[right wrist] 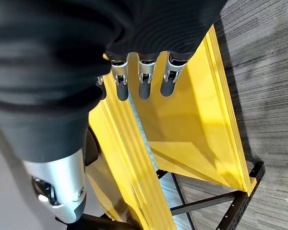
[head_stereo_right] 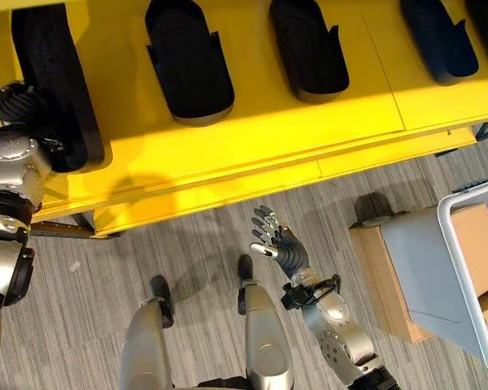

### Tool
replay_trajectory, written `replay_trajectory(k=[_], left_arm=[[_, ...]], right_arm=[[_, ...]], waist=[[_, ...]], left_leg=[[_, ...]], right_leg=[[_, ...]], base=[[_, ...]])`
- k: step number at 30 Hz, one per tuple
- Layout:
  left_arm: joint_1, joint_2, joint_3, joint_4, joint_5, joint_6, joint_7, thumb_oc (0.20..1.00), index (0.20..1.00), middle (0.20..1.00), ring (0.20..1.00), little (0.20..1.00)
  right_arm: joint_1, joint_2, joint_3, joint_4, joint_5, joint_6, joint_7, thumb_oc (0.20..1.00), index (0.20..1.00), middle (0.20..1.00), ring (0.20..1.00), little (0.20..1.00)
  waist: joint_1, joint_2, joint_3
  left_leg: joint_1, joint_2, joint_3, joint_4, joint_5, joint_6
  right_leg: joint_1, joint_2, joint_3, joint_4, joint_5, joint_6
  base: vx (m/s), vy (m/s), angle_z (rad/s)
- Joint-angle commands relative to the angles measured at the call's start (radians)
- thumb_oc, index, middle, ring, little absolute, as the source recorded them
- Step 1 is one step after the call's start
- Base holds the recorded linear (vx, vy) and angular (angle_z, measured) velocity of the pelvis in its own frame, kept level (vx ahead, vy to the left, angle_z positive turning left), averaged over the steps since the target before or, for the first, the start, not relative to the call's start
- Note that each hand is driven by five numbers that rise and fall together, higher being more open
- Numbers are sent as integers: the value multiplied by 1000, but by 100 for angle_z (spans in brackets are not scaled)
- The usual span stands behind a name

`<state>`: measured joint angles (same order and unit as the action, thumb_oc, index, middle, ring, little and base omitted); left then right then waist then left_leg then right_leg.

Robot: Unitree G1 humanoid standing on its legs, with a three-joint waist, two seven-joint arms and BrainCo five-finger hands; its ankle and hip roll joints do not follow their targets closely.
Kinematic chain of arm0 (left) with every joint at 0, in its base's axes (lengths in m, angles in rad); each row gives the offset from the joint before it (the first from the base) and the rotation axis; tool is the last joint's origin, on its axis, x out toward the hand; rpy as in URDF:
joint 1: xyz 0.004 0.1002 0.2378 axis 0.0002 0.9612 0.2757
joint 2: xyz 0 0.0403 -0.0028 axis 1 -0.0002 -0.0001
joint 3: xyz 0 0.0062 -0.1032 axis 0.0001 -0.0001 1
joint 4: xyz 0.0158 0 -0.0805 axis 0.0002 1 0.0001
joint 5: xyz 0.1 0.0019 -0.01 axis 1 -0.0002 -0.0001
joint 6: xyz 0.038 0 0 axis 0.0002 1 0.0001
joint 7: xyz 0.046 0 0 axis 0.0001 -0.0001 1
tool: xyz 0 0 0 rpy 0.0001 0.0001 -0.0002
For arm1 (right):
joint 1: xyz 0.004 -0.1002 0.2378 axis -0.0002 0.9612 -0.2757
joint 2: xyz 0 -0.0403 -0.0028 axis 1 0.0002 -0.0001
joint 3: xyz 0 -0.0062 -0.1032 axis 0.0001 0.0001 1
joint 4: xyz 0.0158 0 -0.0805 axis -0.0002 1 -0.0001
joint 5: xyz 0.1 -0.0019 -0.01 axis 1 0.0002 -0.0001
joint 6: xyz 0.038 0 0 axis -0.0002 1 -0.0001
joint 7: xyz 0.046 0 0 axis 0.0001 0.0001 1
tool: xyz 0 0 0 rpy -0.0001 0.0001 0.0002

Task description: Move parts from the plastic box to the shelf.

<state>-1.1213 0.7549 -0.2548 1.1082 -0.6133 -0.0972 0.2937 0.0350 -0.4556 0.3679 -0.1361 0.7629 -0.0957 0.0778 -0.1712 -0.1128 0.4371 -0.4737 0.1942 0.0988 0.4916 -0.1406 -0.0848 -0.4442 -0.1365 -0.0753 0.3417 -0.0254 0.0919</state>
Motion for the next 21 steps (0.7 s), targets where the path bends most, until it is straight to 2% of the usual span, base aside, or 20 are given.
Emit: replay_trajectory(k=[1,19,20,21], left_arm=[[-53,74,-11,37,-1,-54,29,200,200,200,200,200],[-43,73,15,33,-55,-58,24,200,200,200,200,200],[-40,69,17,33,-57,-59,25,235,235,235,235,235],[-40,67,17,39,-55,-53,21,576,576,576,576,576]], right_arm=[[29,-45,-5,-51,28,-53,32,1000,1000,1000,1000,1000],[42,-61,-11,-53,25,-51,44,1000,1000,1000,1000,1000],[43,-61,-11,-55,26,-51,44,1000,1000,1000,1000,1000],[47,-65,-12,-56,28,-50,47,1000,1000,1000,1000,1000]], waist=[[14,-15,-92],[18,-17,-104],[19,-18,-104],[19,-19,-105]], left_leg=[[-14,15,2,49,-58,6],[-42,17,-8,68,-68,7],[-44,17,-9,72,-70,7],[-46,17,-13,76,-71,7]], right_leg=[[7,-29,10,10,-57,54],[-15,-29,8,28,-66,52],[-16,-29,8,32,-67,51],[-17,-30,7,36,-69,50]], base=[[0,0,0],[3,2,-1],[0,0,0],[0,0,0]])
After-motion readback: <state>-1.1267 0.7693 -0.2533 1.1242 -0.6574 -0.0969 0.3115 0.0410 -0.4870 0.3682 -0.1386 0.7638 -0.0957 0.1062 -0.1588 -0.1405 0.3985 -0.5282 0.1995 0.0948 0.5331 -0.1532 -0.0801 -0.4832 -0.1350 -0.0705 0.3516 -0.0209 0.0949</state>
